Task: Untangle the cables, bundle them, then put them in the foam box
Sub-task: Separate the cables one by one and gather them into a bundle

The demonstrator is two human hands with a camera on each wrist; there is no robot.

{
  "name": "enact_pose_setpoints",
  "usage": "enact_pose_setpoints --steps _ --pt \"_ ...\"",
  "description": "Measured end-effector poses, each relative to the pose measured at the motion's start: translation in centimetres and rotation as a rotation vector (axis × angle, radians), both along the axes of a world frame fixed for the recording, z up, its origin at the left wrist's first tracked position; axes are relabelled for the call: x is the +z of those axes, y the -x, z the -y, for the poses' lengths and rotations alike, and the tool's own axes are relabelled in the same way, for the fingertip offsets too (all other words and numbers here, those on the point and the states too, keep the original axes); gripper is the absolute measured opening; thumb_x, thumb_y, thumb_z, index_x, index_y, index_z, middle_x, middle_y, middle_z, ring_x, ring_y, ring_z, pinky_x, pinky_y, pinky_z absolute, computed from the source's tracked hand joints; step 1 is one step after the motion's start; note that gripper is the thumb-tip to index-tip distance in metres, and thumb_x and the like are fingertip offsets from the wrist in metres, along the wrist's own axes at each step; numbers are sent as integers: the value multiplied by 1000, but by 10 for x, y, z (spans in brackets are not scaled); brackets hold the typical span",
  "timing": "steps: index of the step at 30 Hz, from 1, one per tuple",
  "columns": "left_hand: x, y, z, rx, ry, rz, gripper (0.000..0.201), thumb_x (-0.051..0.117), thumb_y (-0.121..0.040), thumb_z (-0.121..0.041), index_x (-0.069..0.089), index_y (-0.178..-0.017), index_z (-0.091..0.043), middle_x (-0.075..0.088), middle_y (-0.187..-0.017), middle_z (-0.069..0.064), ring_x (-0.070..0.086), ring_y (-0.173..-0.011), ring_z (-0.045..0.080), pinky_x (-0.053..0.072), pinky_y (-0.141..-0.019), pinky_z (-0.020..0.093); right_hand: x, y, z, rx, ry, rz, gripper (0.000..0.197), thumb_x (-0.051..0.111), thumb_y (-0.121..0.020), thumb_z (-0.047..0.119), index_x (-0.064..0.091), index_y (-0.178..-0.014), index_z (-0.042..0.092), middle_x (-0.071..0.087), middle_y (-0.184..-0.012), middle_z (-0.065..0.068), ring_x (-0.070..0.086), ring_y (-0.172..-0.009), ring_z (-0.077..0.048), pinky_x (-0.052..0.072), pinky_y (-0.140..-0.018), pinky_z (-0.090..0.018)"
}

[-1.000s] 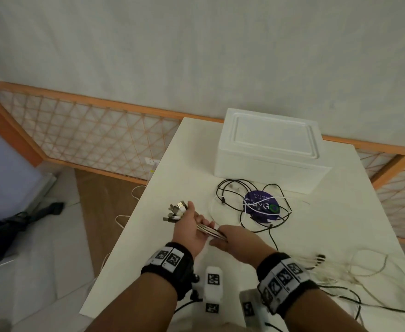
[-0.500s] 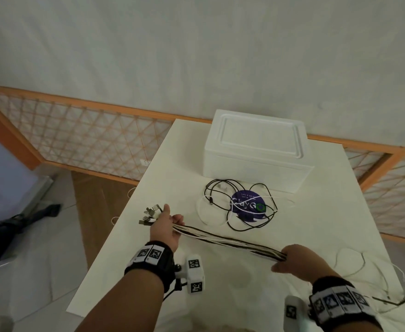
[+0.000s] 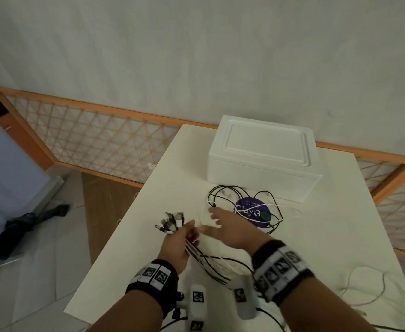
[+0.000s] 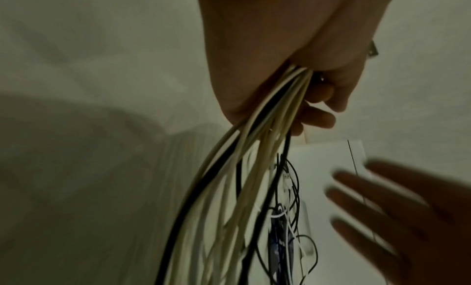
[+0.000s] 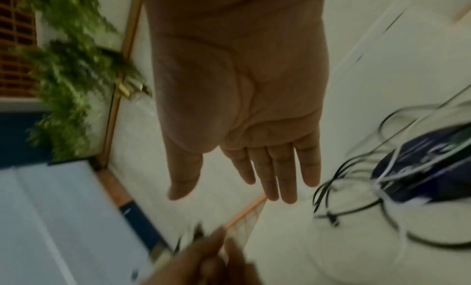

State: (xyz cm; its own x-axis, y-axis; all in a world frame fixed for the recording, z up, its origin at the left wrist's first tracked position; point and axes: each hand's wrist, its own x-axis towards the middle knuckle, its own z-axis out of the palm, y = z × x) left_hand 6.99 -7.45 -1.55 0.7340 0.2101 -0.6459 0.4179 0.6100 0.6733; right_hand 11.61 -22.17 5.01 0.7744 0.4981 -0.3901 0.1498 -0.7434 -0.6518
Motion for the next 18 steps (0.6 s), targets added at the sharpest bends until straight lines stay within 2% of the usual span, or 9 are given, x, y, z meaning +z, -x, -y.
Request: enact_pose_setpoints --steps 1,3,5,9,11,13,15,17,18 --pt "2 2 4 -32 -24 35 14 56 -93 -11 67 -87 -7 68 -85 11 61 -78 22 49 -74 34 0 -1 -18 74 33 -26 68 53 -87 57 41 -138 14 52 -135 -7 52 -119 -22 41 -99 -33" --pt "6 6 9 -87 -50 109 24 40 -100 -12 64 -97 -9 68 -89 12 61 -81 22 49 -72 34 -1 1 -47 180 56 -10 48 52 -90 52 54 -115 11 59 -118 -11 55 -102 -24 41 -85 -32" --pt "6 10 8 -143 -19 135 25 36 -101 -12 61 -104 -10 69 -92 12 63 -85 23 53 -70 34 -7 3 -62 151 10 27 40 59 -87 47 54 -106 13 60 -109 -8 53 -93 -20 39 -76 -31" --pt "1 10 -1 -254 -13 167 24 40 -101 -9 63 -105 -14 73 -93 7 67 -87 21 55 -73 38 -28 2 -63 23 -210 -66 66 72 -79 39 39 -134 21 57 -123 1 54 -109 -15 42 -88 -26" --pt "0 8 -2 -253 -19 157 27 38 -102 -11 64 -104 -15 74 -93 5 68 -87 18 55 -74 35 -35 2 -58 0 -275 -111 76 73 -78 43 34 -140 25 55 -128 4 53 -114 -13 41 -97 -27" --pt "-3 5 -2 -225 30 135 25 41 -99 -11 66 -103 -10 72 -98 10 67 -91 22 53 -80 38 -44 1 -49 -27 -272 -72 75 69 -79 48 33 -142 27 54 -127 5 53 -113 -12 42 -99 -28" --pt "-8 1 -3 -176 79 65 23 54 -92 -17 67 -82 -1 66 -86 17 64 -78 27 49 -80 41 -54 -4 -30 -204 -231 -4 60 62 -85 49 41 -137 27 54 -121 4 55 -105 -11 45 -93 -29" --pt "-12 -2 -2 -114 106 -15 41 58 -92 -24 54 -56 -3 59 -65 15 59 -58 25 49 -74 40 -67 -11 -4 -442 -81 70 43 56 -90 43 49 -128 21 53 -120 0 54 -102 -14 44 -89 -29" --pt "-14 -3 -2 -87 111 -32 45 57 -93 -25 49 -53 -4 59 -61 13 58 -52 24 49 -72 39 -73 -14 9 -519 -2 94 35 54 -92 35 52 -123 19 54 -120 -3 55 -101 -16 43 -87 -29"
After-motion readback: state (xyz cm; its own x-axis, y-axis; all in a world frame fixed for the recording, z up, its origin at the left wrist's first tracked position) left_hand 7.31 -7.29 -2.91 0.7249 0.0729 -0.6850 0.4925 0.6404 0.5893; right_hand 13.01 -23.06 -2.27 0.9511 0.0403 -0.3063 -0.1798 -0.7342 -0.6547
